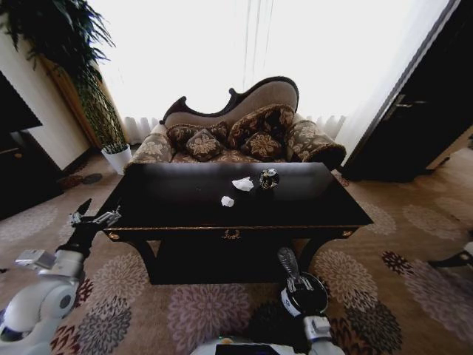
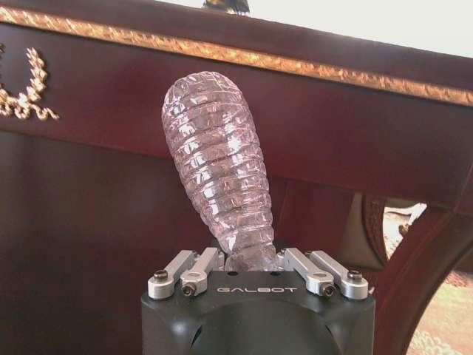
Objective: Move to the front of the table and place the trash on the table into the trash bin.
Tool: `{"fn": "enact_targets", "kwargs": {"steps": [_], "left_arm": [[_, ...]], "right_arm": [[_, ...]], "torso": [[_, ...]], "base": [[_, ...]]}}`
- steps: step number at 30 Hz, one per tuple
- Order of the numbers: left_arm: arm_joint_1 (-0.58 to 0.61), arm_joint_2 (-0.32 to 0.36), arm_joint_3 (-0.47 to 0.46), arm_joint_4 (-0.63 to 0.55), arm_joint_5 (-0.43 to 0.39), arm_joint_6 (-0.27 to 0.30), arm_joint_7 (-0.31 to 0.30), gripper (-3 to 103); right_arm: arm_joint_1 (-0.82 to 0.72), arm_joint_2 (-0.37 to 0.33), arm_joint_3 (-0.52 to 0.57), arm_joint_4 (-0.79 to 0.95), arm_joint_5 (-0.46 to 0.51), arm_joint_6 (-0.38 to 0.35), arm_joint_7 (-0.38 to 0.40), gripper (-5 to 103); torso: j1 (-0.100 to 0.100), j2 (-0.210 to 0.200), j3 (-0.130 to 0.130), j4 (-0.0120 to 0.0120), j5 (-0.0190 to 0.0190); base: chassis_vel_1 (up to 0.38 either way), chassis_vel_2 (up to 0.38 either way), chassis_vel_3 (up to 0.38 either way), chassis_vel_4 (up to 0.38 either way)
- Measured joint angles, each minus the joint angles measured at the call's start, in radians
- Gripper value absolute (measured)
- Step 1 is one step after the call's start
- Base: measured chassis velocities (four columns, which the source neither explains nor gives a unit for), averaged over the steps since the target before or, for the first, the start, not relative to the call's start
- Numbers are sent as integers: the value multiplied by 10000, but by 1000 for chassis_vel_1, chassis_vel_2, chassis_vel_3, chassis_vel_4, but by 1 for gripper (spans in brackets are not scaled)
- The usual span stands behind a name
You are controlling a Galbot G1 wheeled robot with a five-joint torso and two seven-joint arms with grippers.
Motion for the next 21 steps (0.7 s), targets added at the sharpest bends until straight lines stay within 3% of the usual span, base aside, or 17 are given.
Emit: {"fn": "enact_targets", "kwargs": {"steps": [21], "left_arm": [[-13, 28, 0, -27, -1, 19, -14, 100]], "right_arm": [[2545, -334, -639, -3939, 1821, -761, -52, 25]], "torso": [[1, -1, 1, -1, -2]], "base": [[0, 0, 0, 0]]}}
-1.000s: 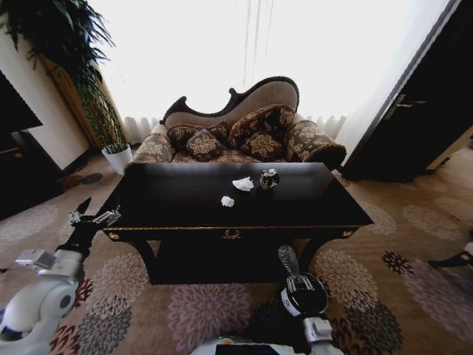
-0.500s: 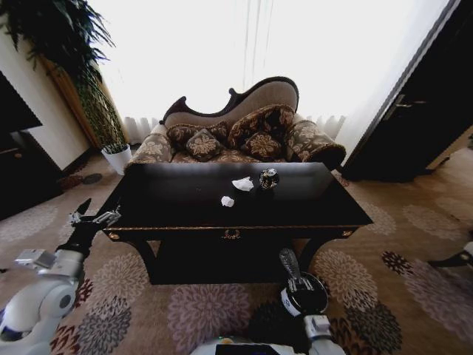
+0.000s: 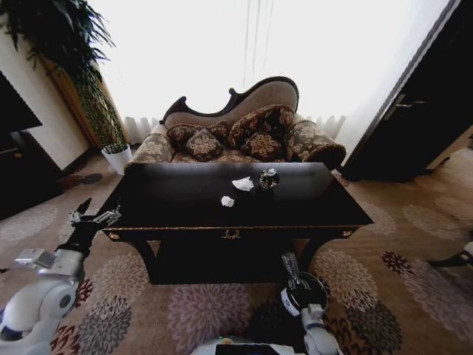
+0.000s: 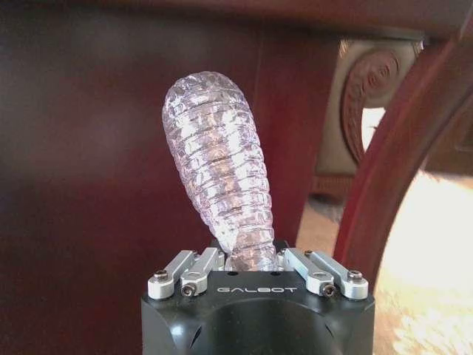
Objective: Move to the front of the table and place the trash on the table into the trash bin.
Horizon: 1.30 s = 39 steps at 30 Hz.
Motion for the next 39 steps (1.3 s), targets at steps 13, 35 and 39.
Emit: {"fn": "enact_targets", "kwargs": {"steps": [13, 35, 39], "left_arm": [[0, 7, 7, -2, -1, 1, -3, 100], [-1, 8, 6, -3, 0, -2, 0, 100], [-1, 7, 7, -2, -1, -2, 1, 100]], "right_arm": [[2893, -105, -104, -3846, -40, 150, 15, 25], [3494, -272, 229, -6197, 228, 685, -391, 33], [3434, -245, 233, -6131, 253, 685, -421, 44]], "torso": [[0, 0, 0, 5, -2], [0, 1, -1, 1, 2], [0, 1, -1, 1, 1]], "base": [[0, 0, 0, 0], [0, 0, 0, 0], [0, 0, 0, 0]]}}
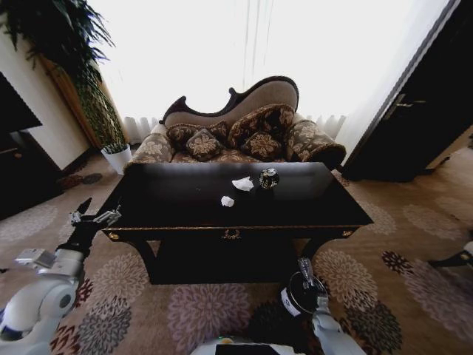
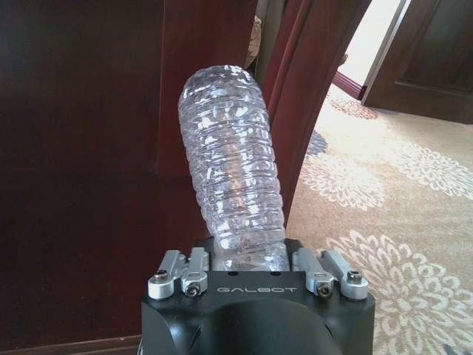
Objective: Move to the front of the table and place the trash on the table into the trash bin.
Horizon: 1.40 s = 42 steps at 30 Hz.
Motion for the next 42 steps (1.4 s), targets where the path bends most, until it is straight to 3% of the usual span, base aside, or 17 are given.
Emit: {"fn": "enact_targets", "kwargs": {"steps": [4, 5, 7, 10, 11, 13, 15, 17, 27, 32, 35, 42], "left_arm": [[0, 0, 0, 0, 0, 0, 0, 100], [0, 0, 0, 0, 0, 0, 0, 100], [0, 0, 0, 0, 0, 0, 0, 100], [0, 0, 0, 0, 0, 0, 1, 100], [0, 0, 0, 0, 0, 0, 1, 100], [0, 0, 0, 0, 1, 0, 1, 100], [0, 0, 0, 0, 0, 0, 1, 100], [0, 0, 0, 0, 0, 0, 1, 100], [0, 0, 1, 0, 0, -1, 4, 100], [0, 0, 0, 0, 0, -2, 3, 100], [0, 1, 0, -1, 0, -2, 2, 100], [0, 0, 1, -1, 0, -2, 1, 100]], "right_arm": [[-63, 22, 3, 42, 13, 0, -3, 55], [-100, 32, 6, 76, 19, 0, -4, 66], [-126, 37, 10, 107, 29, 0, -4, 66], [-218, 48, 19, 226, 73, 0, -3, 83], [-218, 48, 19, 226, 73, 0, -3, 83], [-265, 57, 31, 291, 99, 0, -3, 93], [-296, 66, 32, 336, 108, 0, -3, 93], [-422, 99, 37, 526, 138, -8, 3, 99], [-2349, 381, 177, 2863, 1060, -58, 33, 100], [-3658, 603, 368, 4176, 603, 789, 35, 100], [-4760, 918, 609, 5831, 540, 1221, 42, 100], [-6269, 1419, 1232, 7889, 609, 1521, 69, 100]], "torso": [[0, 0, 0, 0, 0], [0, 0, 0, 0, 0], [-1, 0, 0, 0, 0], [0, 0, 0, 0, 0], [0, 0, 0, 0, 0], [0, 0, -1, 0, 0], [0, 0, 0, 0, 0], [0, 0, 0, 0, 0], [-1, 1, -1, -1, -1], [-1, 2, 0, -1, 0], [-1, 2, 0, 1, 1], [-1, 3, -1, 0, -2]], "base": [[0, 0, 0, 0], [0, 0, 0, 0], [0, 0, 0, 0], [0, 0, 0, 0], [0, 0, 0, 0], [0, 0, 0, 0], [0, 0, 0, 0], [0, 0, 0, 0], [0, 0, 0, 0], [0, 0, 0, 0], [0, 0, 0, 0], [0, 0, 0, 0]]}}
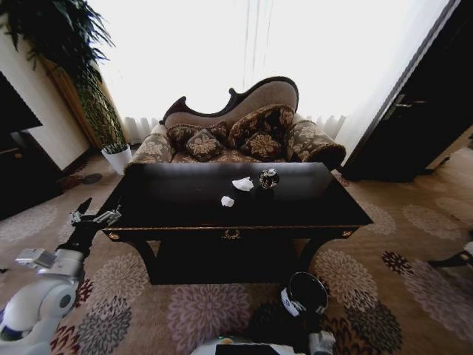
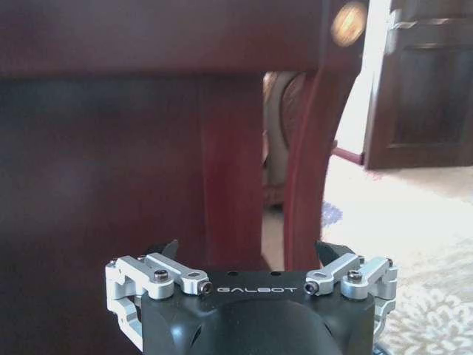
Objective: Move to the front of the table and place the trash on the table into the trash bin.
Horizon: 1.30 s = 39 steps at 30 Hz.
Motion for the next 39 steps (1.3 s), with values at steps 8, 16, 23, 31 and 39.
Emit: {"fn": "enact_targets", "kwargs": {"steps": [8, 16, 23, 31, 39], "left_arm": [[0, 0, 0, 0, 0, 0, 0, 100], [1, 0, 0, 0, 0, 1, 0, 100], [0, 0, 0, 0, 0, 2, 0, 100], [0, 0, 0, 0, 0, 2, 0, 100], [0, 0, 0, 0, 0, 2, 0, 100]], "right_arm": [[-1577, 693, 519, 2343, 278, 468, -41, 100], [-2132, 592, 1227, 4634, 1204, 92, -70, 100], [-2190, 131, 2048, 5801, 1732, -501, -93, 100], [-1967, -658, 2620, 7328, 3011, -2097, -263, 100], [-1745, -1291, 2622, 8027, 2958, -2570, -271, 100]], "torso": [[0, 0, 0, 0, 2], [0, -2, 1, 1, 1], [0, -3, 1, 1, 3], [0, -3, 1, 1, 3], [1, -3, 1, 0, 3]], "base": [[0, 0, 0, 0], [0, 0, 0, 0], [0, 0, 0, 0], [0, 0, 0, 0], [0, 0, 0, 0]]}}
